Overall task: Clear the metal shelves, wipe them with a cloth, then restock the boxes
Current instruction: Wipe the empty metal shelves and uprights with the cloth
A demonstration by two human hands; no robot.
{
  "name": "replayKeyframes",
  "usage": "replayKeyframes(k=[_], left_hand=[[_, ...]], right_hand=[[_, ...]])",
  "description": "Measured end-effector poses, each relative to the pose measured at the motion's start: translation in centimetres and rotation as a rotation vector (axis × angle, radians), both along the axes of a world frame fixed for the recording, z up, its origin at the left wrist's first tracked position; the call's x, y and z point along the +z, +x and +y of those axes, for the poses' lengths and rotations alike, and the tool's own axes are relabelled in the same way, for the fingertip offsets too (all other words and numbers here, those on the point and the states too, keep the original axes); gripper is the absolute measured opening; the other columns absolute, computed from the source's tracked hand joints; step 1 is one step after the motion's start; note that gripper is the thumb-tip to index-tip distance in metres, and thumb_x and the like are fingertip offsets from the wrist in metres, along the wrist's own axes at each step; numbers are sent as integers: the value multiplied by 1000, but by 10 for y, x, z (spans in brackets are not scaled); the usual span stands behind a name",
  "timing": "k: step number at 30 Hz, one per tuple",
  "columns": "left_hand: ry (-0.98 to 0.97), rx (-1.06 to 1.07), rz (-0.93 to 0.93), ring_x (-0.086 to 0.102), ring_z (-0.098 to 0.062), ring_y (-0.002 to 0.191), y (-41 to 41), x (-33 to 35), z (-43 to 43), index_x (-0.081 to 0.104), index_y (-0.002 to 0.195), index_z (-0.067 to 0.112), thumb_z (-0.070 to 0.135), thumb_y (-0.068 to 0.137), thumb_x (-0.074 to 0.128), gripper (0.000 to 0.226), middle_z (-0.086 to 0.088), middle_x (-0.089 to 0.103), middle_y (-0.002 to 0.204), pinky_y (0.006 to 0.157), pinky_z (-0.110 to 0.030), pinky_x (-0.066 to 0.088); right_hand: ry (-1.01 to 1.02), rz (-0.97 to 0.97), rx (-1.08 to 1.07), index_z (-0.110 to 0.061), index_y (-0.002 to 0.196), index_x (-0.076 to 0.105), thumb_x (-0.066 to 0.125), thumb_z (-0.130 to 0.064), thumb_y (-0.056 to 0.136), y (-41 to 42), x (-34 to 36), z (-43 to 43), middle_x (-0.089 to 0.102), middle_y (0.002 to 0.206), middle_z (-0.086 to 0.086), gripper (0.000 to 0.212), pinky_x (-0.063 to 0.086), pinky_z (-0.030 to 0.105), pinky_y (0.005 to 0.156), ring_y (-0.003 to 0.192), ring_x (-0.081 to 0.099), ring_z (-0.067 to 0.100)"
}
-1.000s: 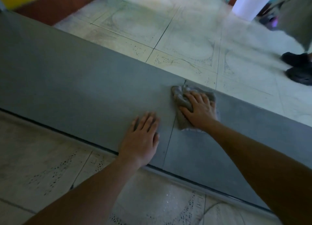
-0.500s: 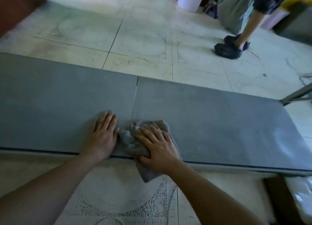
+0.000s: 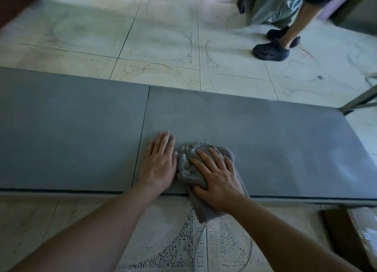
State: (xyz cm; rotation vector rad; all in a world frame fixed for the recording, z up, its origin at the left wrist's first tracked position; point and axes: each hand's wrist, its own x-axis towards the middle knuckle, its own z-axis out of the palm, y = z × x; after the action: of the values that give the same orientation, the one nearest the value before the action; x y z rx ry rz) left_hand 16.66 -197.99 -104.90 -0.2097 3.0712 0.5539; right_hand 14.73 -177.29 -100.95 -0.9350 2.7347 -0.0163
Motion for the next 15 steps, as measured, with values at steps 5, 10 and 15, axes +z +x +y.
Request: replayKeyframes(k=[5,10,15], left_hand=[[25,32,58,4,-18,156,2,-2,2,18,159,9,45,102,4,70,-5,9,169,126,-36,2],[-9,59,-13,-8,-13,155,3,-5,6,-2,161,14,46,101,1,68,-1,-4,169,126,-35,-3],[-8,70,23,6,-11,153,0,-9,5,20,159,11,48,99,5,72,-3,12,168,123,-31,1]], right_hand=[[-20,43,78,-44,158,19,32,-72,81,-54,-2,-10,12,168,-13,83,15,52,123,155,7,22],[-36,68,56,-45,156,16,31,-73,84,-139,-8,-49,10,168,-14,79,15,52,122,155,7,21],[-43,24,-214,-37,157,19,36,-67,94,-232,-1,-116,15,167,-5,72,16,57,121,154,10,28]])
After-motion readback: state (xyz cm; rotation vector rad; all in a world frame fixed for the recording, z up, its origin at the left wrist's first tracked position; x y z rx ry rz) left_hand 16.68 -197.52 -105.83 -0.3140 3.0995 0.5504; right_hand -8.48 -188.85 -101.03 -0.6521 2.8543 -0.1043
